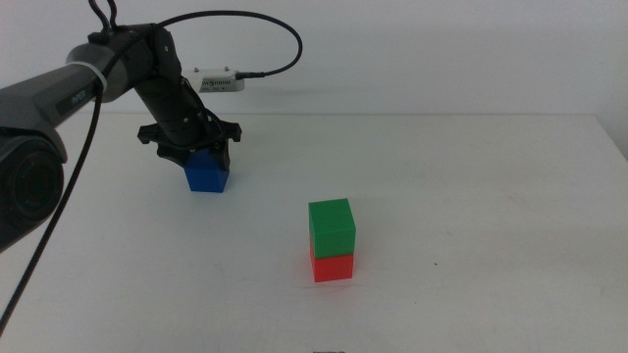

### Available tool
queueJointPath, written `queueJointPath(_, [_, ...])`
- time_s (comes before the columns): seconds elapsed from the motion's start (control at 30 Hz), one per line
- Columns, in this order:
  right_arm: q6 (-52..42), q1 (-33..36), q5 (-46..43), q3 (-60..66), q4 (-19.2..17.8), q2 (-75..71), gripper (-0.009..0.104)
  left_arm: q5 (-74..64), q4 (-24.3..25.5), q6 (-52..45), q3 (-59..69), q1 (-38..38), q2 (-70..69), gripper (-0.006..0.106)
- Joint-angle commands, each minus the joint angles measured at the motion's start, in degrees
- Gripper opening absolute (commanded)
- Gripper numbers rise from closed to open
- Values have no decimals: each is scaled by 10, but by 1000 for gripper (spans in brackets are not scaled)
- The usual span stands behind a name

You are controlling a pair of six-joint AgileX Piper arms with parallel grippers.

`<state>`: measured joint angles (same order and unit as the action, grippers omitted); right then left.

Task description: Stack red cubes first, then green, then blue cubes in a specific spot.

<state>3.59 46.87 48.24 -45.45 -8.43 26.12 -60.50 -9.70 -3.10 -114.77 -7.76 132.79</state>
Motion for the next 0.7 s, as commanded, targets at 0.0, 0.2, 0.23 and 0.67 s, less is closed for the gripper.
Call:
queueJointPath(0.0, [-6, -3, -40, -14, -14, 6, 87, 5, -10, 16, -18, -2, -40, 30])
queueJointPath(0.2, [-6, -3, -40, -14, -14, 6, 87, -35, -2, 13, -18, -1, -64, 4])
queueJointPath(0.23, [-6, -3, -40, -14, -14, 6, 87, -37, 3, 20, -16, -1, -73, 3])
queueJointPath(0.67, [-6, -3, -40, -14, -14, 6, 87, -12, 60, 176, 248, -49, -337, 4])
